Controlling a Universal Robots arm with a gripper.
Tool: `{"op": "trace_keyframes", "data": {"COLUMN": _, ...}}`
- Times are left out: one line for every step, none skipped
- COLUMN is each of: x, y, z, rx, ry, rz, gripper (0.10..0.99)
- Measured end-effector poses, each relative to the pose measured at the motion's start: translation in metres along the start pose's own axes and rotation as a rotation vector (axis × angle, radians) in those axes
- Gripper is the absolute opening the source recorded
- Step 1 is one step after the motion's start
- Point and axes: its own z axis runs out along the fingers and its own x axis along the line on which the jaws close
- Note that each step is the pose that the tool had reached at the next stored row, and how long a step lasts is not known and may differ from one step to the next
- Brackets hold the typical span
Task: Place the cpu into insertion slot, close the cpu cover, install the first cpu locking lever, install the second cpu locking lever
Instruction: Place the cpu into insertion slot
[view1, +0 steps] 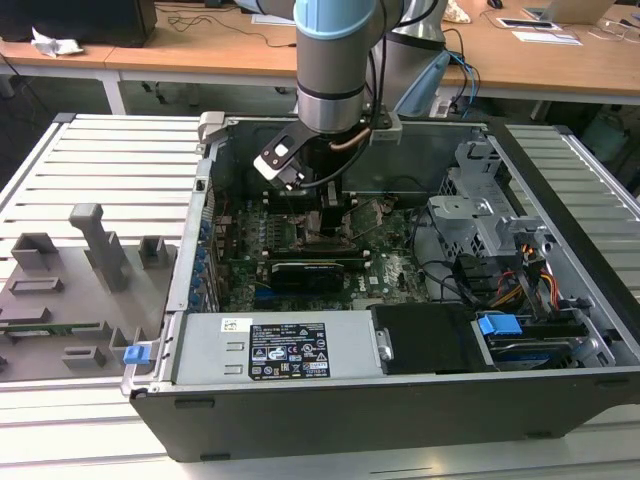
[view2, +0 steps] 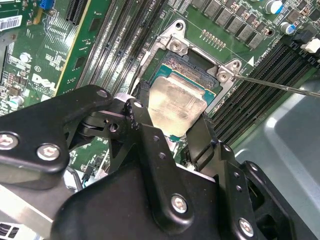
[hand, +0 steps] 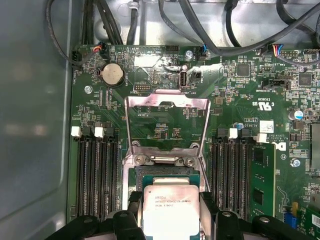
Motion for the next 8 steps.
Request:
{"op": "trace_keyframes", "data": {"x": 0.0, "y": 0.0, "z": 0.0001, "rx": 0.0, "ry": 0.0, "rz": 0.0, "gripper": 0.541}}
{"op": "trace_keyframes", "data": {"x": 0.0, "y": -0.0002, "z": 0.0003, "rx": 0.0, "ry": 0.0, "rz": 0.0, "gripper": 0.541}}
{"op": "trace_keyframes", "data": {"x": 0.0, "y": -0.0002, "z": 0.0005, "rx": 0.0, "ry": 0.0001, "rz": 0.0, "gripper": 0.541}}
{"op": "trace_keyframes", "data": {"x": 0.0, "y": -0.0003, "z": 0.0007, "rx": 0.0, "ry": 0.0002, "rz": 0.0, "gripper": 0.541}}
{"op": "trace_keyframes", "data": {"x": 0.0001, "y": -0.0003, "z": 0.0011, "rx": 0.0, "ry": 0.0003, "rz": 0.0, "gripper": 0.541}}
{"op": "trace_keyframes", "data": {"x": 0.0001, "y": -0.0003, "z": 0.0015, "rx": 0.0, "ry": 0.0002, "rz": 0.0, "gripper": 0.541}}
{"op": "trace_keyframes", "data": {"x": 0.0001, "y": -0.0004, "z": 0.002, "rx": 0.0, "ry": 0.0, "rz": 0.0, "gripper": 0.541}}
{"op": "trace_keyframes", "data": {"x": 0.0003, "y": -0.0005, "z": 0.0026, "rx": 0.0, "ry": 0.0, "rz": 0.0, "gripper": 0.541}}
